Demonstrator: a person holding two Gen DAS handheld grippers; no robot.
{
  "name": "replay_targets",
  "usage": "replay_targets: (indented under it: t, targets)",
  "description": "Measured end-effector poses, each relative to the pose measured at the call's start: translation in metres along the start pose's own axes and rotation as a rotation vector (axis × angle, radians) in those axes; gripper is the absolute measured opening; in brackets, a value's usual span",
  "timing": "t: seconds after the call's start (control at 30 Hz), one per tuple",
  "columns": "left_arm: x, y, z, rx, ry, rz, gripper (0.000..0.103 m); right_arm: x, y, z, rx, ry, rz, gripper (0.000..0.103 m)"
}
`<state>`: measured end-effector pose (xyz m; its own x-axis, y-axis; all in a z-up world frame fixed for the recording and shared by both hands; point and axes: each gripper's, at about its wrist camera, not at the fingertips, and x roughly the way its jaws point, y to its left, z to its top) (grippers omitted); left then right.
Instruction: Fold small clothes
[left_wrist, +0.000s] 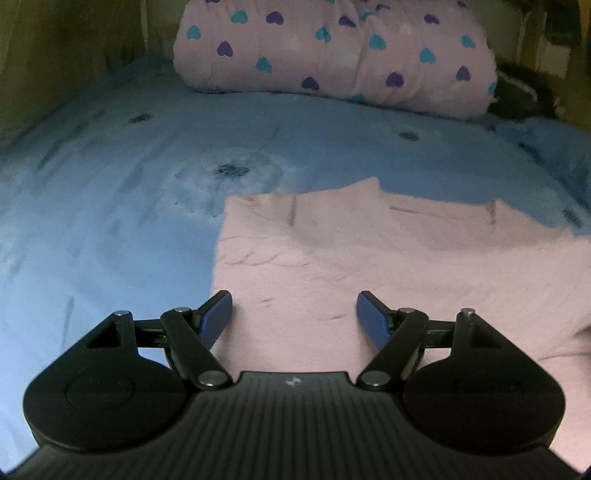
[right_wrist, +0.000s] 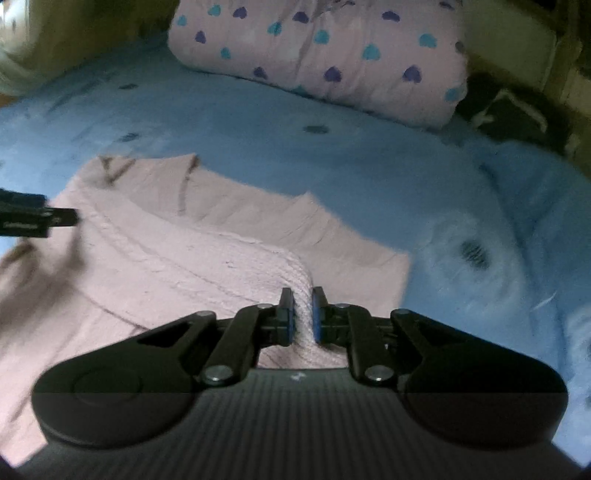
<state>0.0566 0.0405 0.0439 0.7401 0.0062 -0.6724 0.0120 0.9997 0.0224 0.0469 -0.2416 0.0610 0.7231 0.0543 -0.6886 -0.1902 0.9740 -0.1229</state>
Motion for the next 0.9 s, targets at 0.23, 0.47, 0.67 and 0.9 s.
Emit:
replay_targets:
  t: [0.23,0.47,0.67,0.9]
  targets:
    - [0.023,0.014,-0.004,-0.045,0.072,0.023,0.082,0.062,-0.018,0.005,0.091,0.124,-0.150,0.017]
    - [0.024,0.018,-0.001,-0.094,0.095,0.010,0.082,0.031,-0.065,-0.018,0.289,0.029,-0.195,0.019]
    - [0.024,0.015,-0.001,-0.080,0.085,0.020,0.082,0.019,-0.075,-0.036,0.537,0.037,-0.015,0.020]
    - [0.023,0.014,-0.001,-0.077,0.085,0.020,0.082,0.032,-0.067,-0.039,0.574,0.085,0.019,0.021]
